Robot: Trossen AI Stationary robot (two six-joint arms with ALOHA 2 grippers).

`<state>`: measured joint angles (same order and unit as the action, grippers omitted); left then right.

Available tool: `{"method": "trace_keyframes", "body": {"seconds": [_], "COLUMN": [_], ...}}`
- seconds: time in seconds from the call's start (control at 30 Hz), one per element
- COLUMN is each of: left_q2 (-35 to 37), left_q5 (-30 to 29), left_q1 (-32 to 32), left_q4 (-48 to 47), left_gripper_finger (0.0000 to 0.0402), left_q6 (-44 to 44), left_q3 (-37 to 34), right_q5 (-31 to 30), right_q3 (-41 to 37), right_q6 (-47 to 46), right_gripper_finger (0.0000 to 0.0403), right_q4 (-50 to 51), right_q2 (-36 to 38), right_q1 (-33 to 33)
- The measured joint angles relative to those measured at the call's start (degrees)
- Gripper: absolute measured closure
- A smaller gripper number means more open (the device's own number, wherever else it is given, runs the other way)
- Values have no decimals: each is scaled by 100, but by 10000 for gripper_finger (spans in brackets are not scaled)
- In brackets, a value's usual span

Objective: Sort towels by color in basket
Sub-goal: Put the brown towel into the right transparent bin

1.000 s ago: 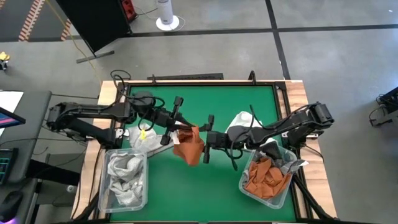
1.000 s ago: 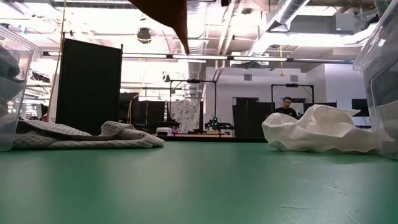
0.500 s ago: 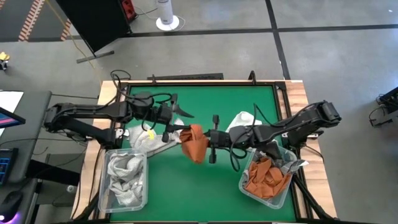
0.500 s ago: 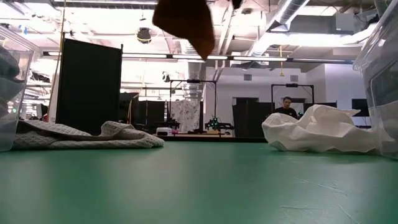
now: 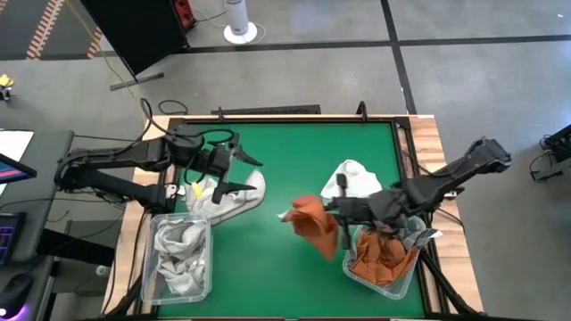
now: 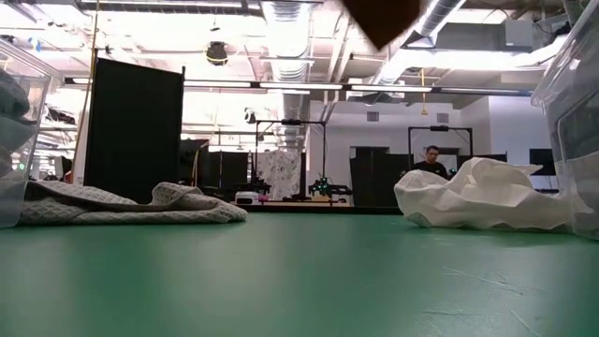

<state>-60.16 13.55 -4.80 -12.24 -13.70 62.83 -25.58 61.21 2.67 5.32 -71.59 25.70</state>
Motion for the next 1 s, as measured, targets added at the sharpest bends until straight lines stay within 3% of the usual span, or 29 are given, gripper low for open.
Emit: {"method": "trace_keyframes", "body": {"seconds": [0.17, 0.43, 0.63, 0.83, 1.0], "left_q2": [188, 510, 575, 575, 573], "left_q5": [29, 38, 11, -79, -123], "left_q1": [4, 9, 8, 7, 7], "left_q4": [-799, -1617, -1964, -2382, -2544], "left_gripper_finger": [118, 118, 118, 118, 118], "left_q6": [127, 501, 695, 756, 848], "left_q3": [0, 0, 0, 0, 0], "right_q5": [1, 24, 956, 2282, 2639], "right_q3": [162, 692, 699, 697, 697], "right_q6": [-851, -4514, -7235, -8104, -8389], "right_gripper_finger": [377, 382, 379, 380, 380], "right_q4": [1437, 4565, 6468, 7409, 7382], "right_q2": [610, 1028, 820, 380, -64], "right_q1": [616, 1442, 1895, 2332, 2483]}}
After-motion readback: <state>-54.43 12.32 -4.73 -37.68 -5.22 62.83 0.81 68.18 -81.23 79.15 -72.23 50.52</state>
